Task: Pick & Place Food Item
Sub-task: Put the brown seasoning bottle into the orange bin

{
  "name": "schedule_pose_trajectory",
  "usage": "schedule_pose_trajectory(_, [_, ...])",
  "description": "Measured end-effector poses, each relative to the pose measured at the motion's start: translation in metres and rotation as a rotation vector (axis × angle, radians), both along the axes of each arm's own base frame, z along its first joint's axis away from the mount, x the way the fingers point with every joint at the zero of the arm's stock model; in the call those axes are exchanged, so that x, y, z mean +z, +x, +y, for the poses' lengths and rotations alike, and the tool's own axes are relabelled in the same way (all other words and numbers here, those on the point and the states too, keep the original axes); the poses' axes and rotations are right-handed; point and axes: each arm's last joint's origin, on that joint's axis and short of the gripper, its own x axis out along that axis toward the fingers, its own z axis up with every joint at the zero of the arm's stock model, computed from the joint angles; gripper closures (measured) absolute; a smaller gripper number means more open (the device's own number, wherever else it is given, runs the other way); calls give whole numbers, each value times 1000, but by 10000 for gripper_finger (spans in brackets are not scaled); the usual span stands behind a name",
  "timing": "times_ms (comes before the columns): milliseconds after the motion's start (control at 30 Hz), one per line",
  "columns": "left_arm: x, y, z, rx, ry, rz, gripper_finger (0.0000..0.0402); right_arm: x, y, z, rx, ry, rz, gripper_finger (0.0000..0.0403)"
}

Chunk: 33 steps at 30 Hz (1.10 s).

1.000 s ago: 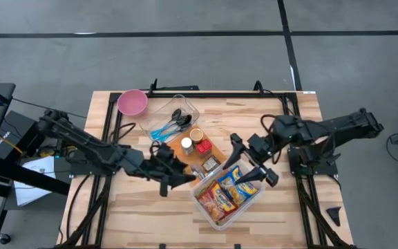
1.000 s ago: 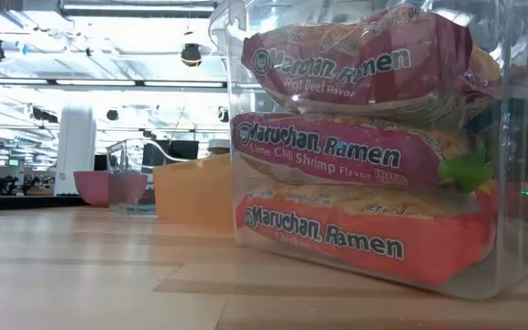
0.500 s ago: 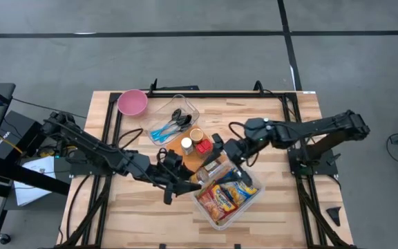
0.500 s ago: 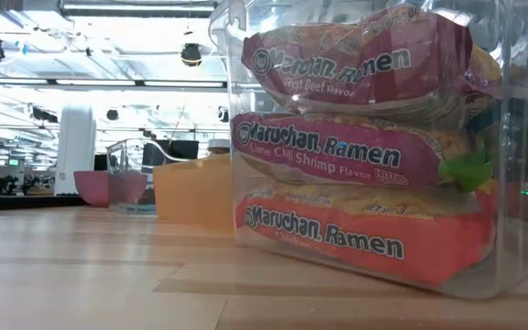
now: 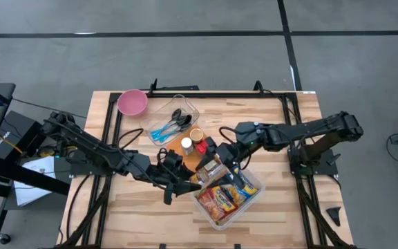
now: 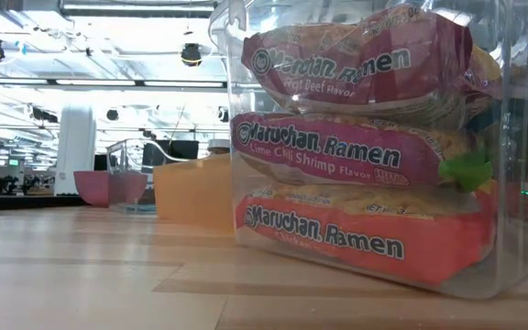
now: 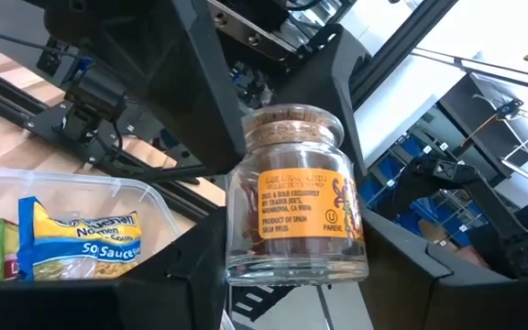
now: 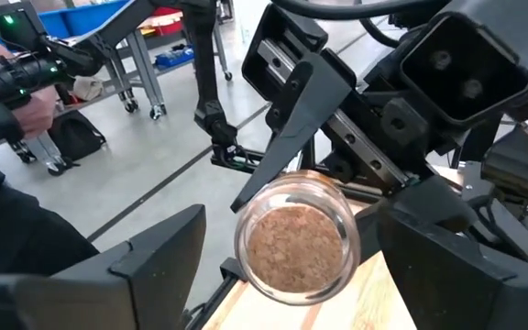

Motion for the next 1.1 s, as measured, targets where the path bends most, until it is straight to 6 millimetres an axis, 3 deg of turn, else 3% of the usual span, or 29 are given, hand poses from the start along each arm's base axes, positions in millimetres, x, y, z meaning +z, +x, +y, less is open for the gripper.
schedule_pose_trajectory(267, [0,0,0,1,3,0,218,1,-1,1,4,-1,-3,134])
schedule_pose_trajectory(533, [0,0,0,5,5,0,218,1,-1,1,-2,5,-1,233])
schedule_pose_trajectory(933, [0,0,0,7,1,3,217,1,-1,1,-1,7,1,234])
schedule_pose_trajectory(1000, [-1,0,0,7,4,13,186,0,-1,1,0,7,5,234])
schedule_pose_trajectory(1100, [-4,0,0,9,-22,54,101,-1,-1,2,1,5,16,234])
